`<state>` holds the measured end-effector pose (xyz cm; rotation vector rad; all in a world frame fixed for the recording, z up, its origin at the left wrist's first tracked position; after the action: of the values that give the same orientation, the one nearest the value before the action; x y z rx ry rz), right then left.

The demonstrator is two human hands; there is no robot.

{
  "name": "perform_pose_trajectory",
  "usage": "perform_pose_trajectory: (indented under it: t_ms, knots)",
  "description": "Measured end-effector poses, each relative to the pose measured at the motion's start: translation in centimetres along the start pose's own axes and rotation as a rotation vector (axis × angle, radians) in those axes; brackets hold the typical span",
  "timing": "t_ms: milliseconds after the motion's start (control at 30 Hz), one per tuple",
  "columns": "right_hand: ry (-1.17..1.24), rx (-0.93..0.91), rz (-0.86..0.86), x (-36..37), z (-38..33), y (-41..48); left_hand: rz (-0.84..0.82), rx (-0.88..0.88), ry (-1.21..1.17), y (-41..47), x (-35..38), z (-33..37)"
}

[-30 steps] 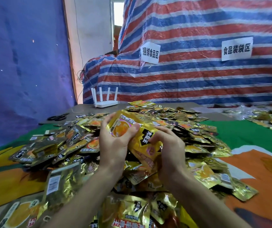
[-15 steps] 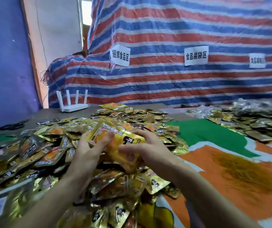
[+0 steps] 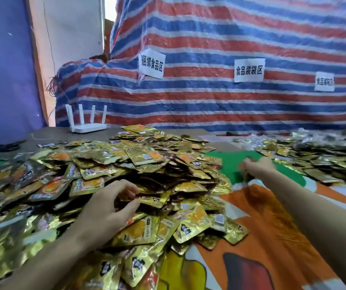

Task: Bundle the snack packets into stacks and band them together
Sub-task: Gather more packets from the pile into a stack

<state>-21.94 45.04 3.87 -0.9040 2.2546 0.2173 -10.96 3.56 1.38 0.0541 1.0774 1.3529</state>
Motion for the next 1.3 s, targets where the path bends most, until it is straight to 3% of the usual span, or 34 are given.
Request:
perform_pose_trajectory:
  t_ms: [100,167,233,300,333,467,600,667,767,867,967,1033,1133,1200,1300]
  knots:
    - [-0.435,-0.095,0.149,0.5,-1.1,-1.3,0.036,0.042,0.084,0.0,-0.7,-0.4]
    - [-0.381,-0.361,0.145,1.1,-3.7,-4.4,0.036,0.046,0.119,0.0,-1.0,-0.6]
    - [-0.260,-0.693,-0.150,2.6,-6.4,-9.1,0.052,0.046,0.130,0.1,-1.3,-0.4]
    - [-0.292,-0.889,-0.499,4.6,-7.3,-14.7,0.082,0.069,0.163,0.2,-1.7,0.1]
    - [-0.333,-0.957,-0.588,5.4,-7.4,-17.2,0.090,0.087,0.182,0.2,-1.9,0.4]
    - [-0.444,-1.148,-0.474,7.7,-7.7,-23.1,-0.054,0.099,0.212,-0.4,-3.1,1.7]
    - [-0.649,-1.139,-0.309,9.7,-7.1,-24.9,-0.444,0.013,0.413,-2.7,-2.2,1.3]
    - [-0.700,-1.134,-0.258,10.2,-6.8,-25.3,-0.540,0.012,0.453,-3.4,-1.7,1.1]
    - [-0.636,-1.107,-0.251,10.3,-7.0,-25.4,-0.493,0.006,0.409,-3.5,-2.1,1.0]
    - [-0.467,-1.079,-0.196,10.0,-8.1,-24.6,-0.282,0.058,0.367,-2.6,-3.1,1.3]
    - [-0.419,-1.008,-0.189,10.4,-10.1,-23.1,-0.064,0.115,0.482,0.2,-4.1,1.3]
    - [-0.493,-0.952,-0.288,11.6,-11.4,-22.3,-0.026,0.071,0.581,2.7,-4.4,0.3]
    - [-0.572,-0.877,-0.453,13.9,-12.7,-21.8,-0.058,-0.110,0.521,6.3,-5.0,-2.0]
    - [-0.599,-0.853,-0.491,15.0,-13.2,-21.9,-0.215,-0.235,0.494,8.1,-4.8,-3.9]
    - [-0.723,-0.877,-0.278,15.5,-13.5,-21.8,-0.508,-0.405,0.547,8.6,-4.2,-6.4]
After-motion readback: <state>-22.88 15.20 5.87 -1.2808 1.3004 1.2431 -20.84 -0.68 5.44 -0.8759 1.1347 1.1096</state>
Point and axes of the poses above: each hand's wrist, its own y-axis towards the middle knuckle, its own x-axis out of the palm, z = x × y, the point moved 5 cm from there along y, towards the middle knuckle, and after that the axes turned 11 degrees about x, right-handed, at the moved point
